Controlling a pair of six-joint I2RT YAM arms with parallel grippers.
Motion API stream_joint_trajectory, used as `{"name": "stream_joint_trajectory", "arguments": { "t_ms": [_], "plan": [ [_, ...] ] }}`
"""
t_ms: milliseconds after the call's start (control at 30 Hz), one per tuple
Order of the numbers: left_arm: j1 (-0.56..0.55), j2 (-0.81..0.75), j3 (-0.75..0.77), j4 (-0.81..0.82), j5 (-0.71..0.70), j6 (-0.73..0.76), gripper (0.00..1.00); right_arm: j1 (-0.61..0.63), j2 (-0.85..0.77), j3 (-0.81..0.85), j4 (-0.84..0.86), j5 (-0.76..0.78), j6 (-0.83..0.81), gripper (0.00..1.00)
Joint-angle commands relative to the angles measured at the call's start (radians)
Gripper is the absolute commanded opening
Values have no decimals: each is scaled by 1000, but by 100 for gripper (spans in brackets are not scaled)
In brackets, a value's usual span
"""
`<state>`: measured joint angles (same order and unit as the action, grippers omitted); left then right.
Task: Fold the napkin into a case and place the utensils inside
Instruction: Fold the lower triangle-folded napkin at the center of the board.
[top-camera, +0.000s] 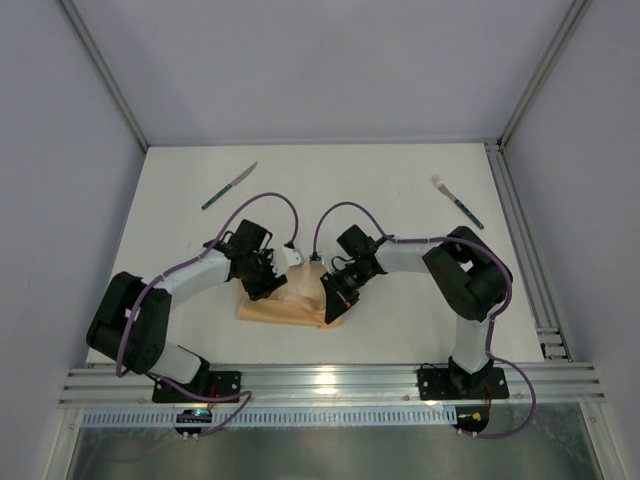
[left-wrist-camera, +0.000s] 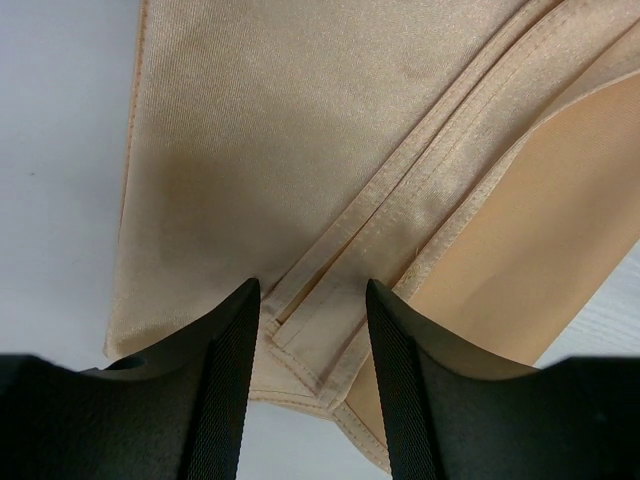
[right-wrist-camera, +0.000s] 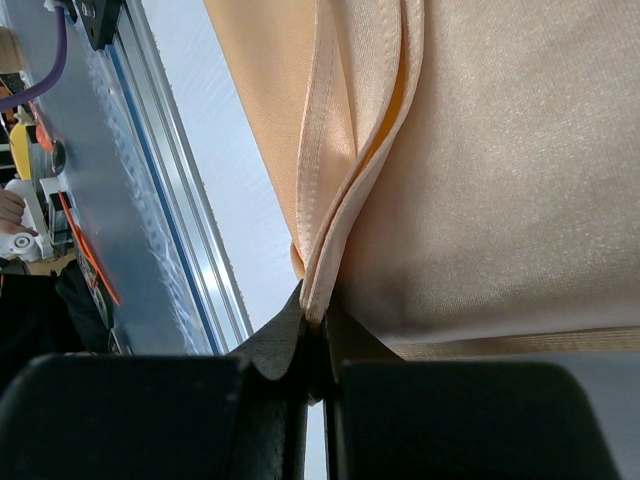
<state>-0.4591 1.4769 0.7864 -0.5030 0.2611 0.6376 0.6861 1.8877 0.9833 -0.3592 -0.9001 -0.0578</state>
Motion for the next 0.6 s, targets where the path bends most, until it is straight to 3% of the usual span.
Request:
{"name": "stream_joint_trajectory", "arguments": {
  "t_ms": [0,333,533,567],
  "plan": [
    [-3,2,10,-3,-1,33,48,-8,1,-8,29,-3,16,4],
    [-3,9,8,-69,6,103,37,-13,-4,-18,54,-5,35,4],
    [-3,17,13,-60,-2,108,20,-13,-15,-25,60,0,42,5],
    [-3,17,13,-63,-5,109,14,-13,-13,-23,63,1,49,10]
  ]
}}
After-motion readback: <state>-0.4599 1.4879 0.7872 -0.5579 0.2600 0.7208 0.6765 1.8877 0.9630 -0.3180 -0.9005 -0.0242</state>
